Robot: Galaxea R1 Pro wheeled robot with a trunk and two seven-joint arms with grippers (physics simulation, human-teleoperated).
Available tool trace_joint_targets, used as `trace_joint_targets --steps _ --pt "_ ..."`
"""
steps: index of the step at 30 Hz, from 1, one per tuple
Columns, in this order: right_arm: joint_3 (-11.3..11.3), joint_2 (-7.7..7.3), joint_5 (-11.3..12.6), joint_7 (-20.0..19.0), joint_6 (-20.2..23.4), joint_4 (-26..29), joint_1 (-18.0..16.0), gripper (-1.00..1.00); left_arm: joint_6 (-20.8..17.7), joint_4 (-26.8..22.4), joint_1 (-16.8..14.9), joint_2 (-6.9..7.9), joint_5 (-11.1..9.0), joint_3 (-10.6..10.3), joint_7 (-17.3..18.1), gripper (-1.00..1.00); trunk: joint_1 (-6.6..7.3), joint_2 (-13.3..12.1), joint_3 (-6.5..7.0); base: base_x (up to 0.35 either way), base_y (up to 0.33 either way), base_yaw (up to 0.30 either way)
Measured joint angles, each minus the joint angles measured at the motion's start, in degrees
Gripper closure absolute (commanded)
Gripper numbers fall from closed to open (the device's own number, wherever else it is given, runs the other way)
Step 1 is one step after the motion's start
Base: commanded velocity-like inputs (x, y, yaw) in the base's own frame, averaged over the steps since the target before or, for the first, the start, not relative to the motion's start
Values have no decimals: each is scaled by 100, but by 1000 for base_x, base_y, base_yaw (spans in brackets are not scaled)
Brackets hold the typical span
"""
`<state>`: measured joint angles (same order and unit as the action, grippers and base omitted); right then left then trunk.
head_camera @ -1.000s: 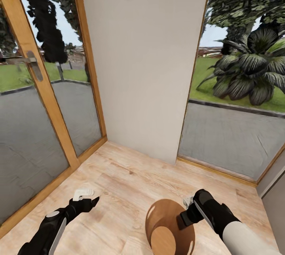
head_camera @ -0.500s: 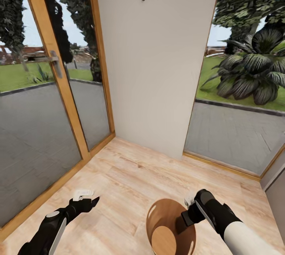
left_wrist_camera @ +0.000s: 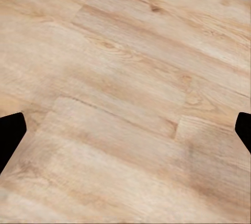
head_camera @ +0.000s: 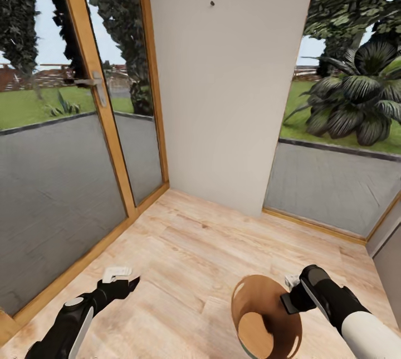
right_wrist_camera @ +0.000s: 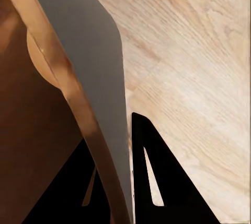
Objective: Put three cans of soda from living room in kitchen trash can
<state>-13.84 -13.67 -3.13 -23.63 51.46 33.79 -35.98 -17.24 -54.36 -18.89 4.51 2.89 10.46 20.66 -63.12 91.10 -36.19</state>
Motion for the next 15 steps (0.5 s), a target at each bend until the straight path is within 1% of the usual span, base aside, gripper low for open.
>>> trace_joint_targets --steps 2,3,5,7,8,10,11,15 --pt "48 -68 66 -7 10 1 -9 100 0 0 0 -1 0 0 0 -100 0 0 0 -223 197 0" --pt "79 -131 170 -20 32 0 -14 100 1 -2 0 -2 0 0 0 -100 0 0 0 -221 194 0" --pt "103 -227 154 -16 29 -3 -18 100 1 1 0 -2 0 0 0 -100 0 0 0 -217 189 0" --pt "107 -279 0 -2 -2 -5 -22 100 0 2 0 -2 0 0 0 -100 0 0 0 -189 158 0" --pt "111 -297 16 -4 -1 -7 -27 100 0 4 0 -4 0 0 0 -100 0 0 0 -147 116 0" --pt "124 -321 179 -22 28 -8 -44 100 21 30 0 -8 1 0 0 -100 0 0 0 -85 67 0" --pt "129 -321 209 -24 31 -7 -49 100 45 45 -1 -9 -1 -1 0 -100 0 0 0 -60 48 0" --pt "116 -309 97 -11 11 -10 -59 100 200 100 0 -14 -2 0 0 -100 0 0 0 -32 26 0"
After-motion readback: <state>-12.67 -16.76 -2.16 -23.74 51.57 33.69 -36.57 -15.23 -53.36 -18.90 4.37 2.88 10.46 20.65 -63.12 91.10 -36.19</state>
